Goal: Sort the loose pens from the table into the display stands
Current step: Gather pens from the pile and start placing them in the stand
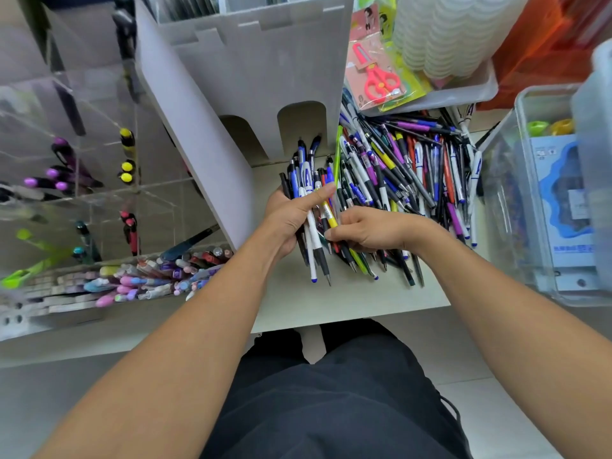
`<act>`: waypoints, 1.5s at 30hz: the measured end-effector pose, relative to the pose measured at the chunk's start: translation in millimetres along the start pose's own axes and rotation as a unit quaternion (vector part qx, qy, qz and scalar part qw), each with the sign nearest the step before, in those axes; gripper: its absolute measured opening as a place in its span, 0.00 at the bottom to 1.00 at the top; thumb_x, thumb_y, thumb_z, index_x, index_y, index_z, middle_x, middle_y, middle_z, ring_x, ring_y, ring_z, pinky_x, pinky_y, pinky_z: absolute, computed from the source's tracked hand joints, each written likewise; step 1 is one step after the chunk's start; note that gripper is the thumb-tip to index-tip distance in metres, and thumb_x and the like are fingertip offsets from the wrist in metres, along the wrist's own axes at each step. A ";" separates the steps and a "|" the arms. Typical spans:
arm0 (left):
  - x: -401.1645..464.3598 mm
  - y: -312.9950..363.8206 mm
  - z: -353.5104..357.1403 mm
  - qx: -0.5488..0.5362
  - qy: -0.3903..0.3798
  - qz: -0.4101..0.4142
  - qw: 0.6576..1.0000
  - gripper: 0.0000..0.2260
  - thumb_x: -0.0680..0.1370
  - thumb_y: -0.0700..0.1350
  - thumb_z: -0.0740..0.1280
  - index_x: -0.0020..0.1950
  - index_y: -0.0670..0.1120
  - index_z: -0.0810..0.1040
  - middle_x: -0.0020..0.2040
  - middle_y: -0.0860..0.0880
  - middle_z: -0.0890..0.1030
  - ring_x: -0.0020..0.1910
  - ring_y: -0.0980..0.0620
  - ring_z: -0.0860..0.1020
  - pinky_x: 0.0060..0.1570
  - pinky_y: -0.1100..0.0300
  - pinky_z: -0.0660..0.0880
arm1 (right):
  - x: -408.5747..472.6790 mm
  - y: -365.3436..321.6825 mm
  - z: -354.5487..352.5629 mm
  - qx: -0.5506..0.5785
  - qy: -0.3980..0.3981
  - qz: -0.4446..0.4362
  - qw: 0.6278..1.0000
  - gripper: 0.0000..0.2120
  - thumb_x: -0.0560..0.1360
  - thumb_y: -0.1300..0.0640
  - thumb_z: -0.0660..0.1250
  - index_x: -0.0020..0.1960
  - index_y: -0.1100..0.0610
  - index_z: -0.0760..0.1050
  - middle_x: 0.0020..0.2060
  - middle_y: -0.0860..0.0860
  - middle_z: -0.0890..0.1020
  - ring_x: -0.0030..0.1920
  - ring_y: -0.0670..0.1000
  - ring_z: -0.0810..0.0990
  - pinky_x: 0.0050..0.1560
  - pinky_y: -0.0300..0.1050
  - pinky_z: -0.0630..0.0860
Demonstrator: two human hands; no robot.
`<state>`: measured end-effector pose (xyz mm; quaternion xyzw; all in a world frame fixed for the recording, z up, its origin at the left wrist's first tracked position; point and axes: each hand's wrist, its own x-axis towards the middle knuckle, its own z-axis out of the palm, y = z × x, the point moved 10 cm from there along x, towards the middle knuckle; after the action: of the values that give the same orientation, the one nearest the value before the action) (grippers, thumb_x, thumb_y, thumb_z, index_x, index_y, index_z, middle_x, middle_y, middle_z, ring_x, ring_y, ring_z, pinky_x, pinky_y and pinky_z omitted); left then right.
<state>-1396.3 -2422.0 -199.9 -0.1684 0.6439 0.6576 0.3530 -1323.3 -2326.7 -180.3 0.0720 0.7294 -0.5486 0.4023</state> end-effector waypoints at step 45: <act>-5.6 -17.5 15.3 -0.103 0.106 -0.016 0.989 0.19 0.68 0.38 0.78 0.55 0.32 0.81 0.42 0.40 0.85 0.35 0.46 0.82 0.41 0.52 0.82 | -33.0 56.5 52.8 0.704 0.452 0.082 0.541 0.11 0.80 0.61 0.60 0.45 0.62 0.79 0.35 0.57 0.85 0.39 0.57 0.82 0.50 0.55 0.82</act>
<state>-1377.0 -2410.0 -207.1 -0.2830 0.6035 0.6932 0.2742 -1243.6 -2339.1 -204.3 0.6303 0.1844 -0.7448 -0.1179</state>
